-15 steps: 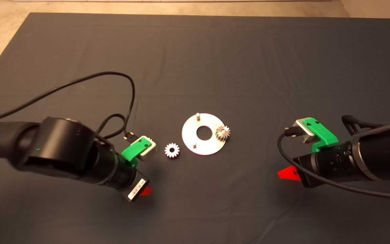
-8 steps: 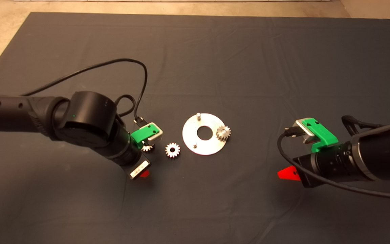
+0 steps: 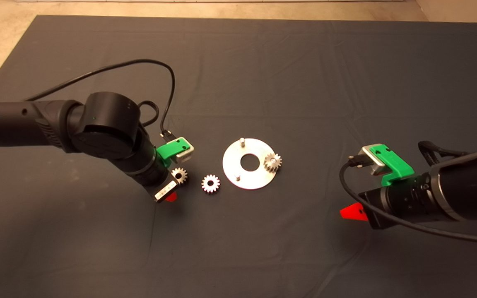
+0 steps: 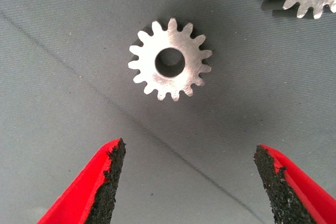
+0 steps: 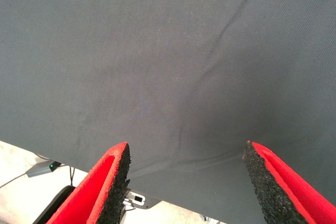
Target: Install three planetary gears onto the carrier pins
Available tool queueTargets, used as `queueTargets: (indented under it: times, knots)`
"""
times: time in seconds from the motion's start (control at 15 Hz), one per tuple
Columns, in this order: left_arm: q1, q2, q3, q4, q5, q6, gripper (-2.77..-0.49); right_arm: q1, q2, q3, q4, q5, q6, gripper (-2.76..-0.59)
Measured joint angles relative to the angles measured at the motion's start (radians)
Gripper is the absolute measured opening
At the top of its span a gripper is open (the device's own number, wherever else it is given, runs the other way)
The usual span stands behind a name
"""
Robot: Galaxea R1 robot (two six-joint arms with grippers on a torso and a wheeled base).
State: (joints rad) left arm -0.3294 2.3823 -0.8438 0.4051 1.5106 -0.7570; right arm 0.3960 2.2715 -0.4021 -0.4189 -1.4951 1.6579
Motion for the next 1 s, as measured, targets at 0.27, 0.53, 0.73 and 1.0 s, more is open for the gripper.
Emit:
queueTargets:
  times: [0.27,0.53,0.73,1.0]
  knots:
    - [0.000,0.000,-0.039,-0.001,-0.003,0.015,-1.51,0.000,0.000,0.000,0.000,0.006,0.000,-1.75]
    - [0.000,0.007,-0.053,-0.001,-0.043,0.018,-1.51,0.000,0.001,0.000,0.000,0.007,0.000,-1.75]
    - [0.008,0.027,-0.060,-0.001,-0.053,0.017,-1.51,0.000,0.003,0.000,0.000,0.007,0.000,-1.75]
    - [0.008,0.039,-0.061,-0.001,-0.073,0.015,-1.51,0.000,0.003,0.000,0.000,0.007,0.000,-1.75]
